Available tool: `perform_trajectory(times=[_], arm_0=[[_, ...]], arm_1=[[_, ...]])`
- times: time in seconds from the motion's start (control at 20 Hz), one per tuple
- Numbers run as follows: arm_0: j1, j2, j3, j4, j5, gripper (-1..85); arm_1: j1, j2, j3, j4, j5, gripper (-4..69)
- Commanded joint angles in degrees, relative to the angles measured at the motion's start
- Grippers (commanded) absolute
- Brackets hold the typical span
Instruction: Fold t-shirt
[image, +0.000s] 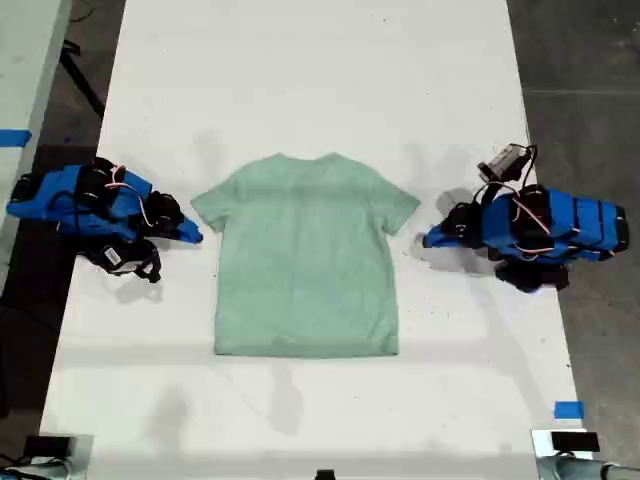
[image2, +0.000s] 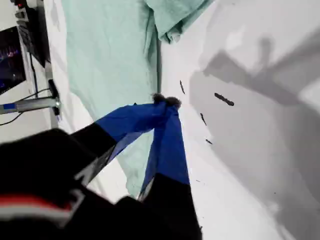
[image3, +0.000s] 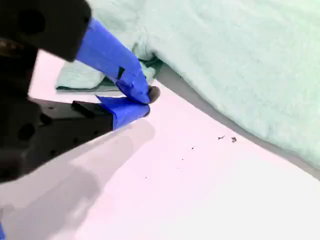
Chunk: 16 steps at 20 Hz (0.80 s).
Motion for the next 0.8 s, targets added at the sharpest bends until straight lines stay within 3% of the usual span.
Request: perform_trajectory(times=[0.0, 0.35, 0.45, 0.65, 0.75], arm_0=[[0.6, 0.2, -0.5, -0.1, 0.2, 0.0], [0.6, 0.2, -0.5, -0.1, 0.3, 0.1], [-0.2, 0.2, -0.6, -0.1, 0.1, 4.1], [0.5, 0.2, -1.7, -1.2, -0.4, 0.0], [0.5, -0.5, -4.6, -1.7, -0.4, 0.0]], arm_1=[[-0.3, 0.1, -0.6, -1.5, 0.4, -1.3], [-0.3, 0.1, -0.5, -1.9, -0.3, -1.2], [-0.3, 0.1, -0.5, -1.8, 0.0, -1.2], [-1.0, 0.1, -3.7, 0.1, 2.6, -1.2], [-0.8, -0.4, -8.0, -0.7, -0.4, -1.1]])
